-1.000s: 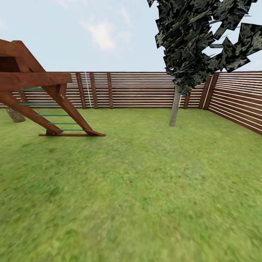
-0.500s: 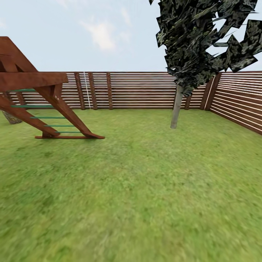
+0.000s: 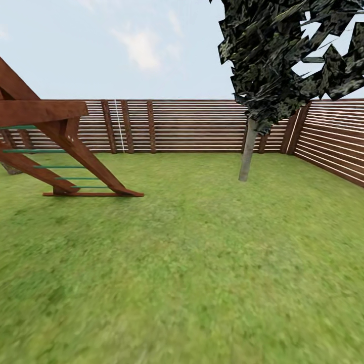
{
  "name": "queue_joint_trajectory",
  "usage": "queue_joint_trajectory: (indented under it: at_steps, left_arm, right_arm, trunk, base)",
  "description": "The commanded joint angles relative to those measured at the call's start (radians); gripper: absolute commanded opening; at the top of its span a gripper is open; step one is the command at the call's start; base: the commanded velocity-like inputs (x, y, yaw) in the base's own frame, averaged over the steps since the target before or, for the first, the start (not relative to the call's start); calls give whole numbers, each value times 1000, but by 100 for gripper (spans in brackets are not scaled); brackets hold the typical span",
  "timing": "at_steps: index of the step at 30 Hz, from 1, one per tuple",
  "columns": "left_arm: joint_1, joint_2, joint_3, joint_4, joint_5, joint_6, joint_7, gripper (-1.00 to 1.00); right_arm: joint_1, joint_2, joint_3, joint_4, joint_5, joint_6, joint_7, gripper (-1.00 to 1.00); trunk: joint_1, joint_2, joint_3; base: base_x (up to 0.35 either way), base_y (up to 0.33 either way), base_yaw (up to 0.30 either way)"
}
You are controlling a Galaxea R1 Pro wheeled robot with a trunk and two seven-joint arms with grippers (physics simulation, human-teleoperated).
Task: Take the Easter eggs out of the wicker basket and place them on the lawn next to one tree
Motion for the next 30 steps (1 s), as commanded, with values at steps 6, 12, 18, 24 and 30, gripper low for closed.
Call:
queue_joint_trajectory:
  at_steps: [6,12,18,24,30]
  left_arm:
    - [1,0,-1,-2,-1,1,-2,100]
    - [1,0,-1,-2,-2,1,-2,100]
    - [1,0,-1,-2,-2,1,-2,100]
    - [1,0,-1,-2,-1,1,-2,100]
    - [1,0,-1,-2,-2,1,-2,100]
  right_arm:
    - [-1,0,5,2,2,0,2,100]
    - [-1,0,5,2,2,0,2,100]
    - [-1,0,5,2,2,0,2,100]
    - [-1,0,5,2,2,0,2,100]
    - [-1,0,5,2,2,0,2,100]
  trunk:
    - [1,0,-1]
    - [1,0,-1]
    - [1,0,-1]
    - [1,0,-1]
    - [1,0,-1]
  base:
    - [335,0,0]
    - [335,0,0]
    - [335,0,0]
    - [335,0,0]
    - [335,0,0]
